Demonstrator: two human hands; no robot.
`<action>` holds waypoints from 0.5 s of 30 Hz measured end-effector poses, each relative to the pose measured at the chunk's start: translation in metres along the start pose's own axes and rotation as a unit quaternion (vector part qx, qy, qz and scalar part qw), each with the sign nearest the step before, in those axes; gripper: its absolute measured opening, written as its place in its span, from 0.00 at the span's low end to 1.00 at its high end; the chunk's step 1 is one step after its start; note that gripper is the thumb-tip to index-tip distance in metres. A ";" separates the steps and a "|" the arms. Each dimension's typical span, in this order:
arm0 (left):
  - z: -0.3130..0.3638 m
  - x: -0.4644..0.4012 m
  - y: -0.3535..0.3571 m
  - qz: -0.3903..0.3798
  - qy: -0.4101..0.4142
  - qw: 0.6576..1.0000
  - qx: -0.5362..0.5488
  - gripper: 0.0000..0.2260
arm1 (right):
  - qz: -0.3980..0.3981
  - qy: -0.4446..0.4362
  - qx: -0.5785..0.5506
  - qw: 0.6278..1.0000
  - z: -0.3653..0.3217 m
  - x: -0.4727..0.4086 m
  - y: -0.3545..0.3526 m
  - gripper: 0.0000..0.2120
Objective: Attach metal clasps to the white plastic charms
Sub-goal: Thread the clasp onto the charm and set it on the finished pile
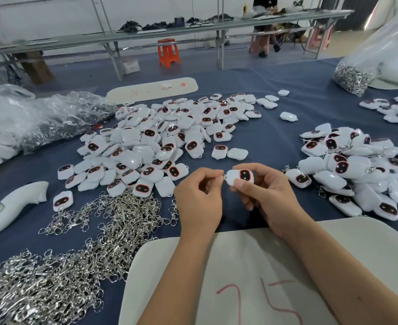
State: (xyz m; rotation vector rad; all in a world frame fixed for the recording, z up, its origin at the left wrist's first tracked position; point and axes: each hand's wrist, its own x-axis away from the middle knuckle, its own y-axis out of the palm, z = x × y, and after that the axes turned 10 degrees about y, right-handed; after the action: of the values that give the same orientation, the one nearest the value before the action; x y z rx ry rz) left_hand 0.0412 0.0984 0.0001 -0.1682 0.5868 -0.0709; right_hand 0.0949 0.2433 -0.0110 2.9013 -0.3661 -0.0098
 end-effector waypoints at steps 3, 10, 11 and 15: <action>-0.002 0.001 -0.003 -0.045 0.110 0.989 -0.092 0.07 | 0.008 0.005 -0.010 1.000 0.000 0.000 -0.001 0.12; 0.000 0.004 0.002 -0.052 0.100 0.989 -0.100 0.07 | 0.016 0.012 -0.061 0.998 0.000 -0.002 -0.003 0.09; 0.001 0.004 0.003 -0.043 0.042 0.997 -0.046 0.07 | 0.018 0.013 -0.073 0.997 -0.001 -0.002 -0.003 0.10; -0.001 0.000 0.003 -0.081 -0.080 0.993 0.030 0.04 | 0.041 0.012 -0.089 0.995 0.000 -0.003 -0.005 0.10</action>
State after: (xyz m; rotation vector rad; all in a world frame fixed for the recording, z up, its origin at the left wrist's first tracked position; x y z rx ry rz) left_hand 0.0403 0.1013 -0.0015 -0.1612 0.4099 -0.2292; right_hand 0.0933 0.2487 -0.0116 2.7055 -0.4559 0.0057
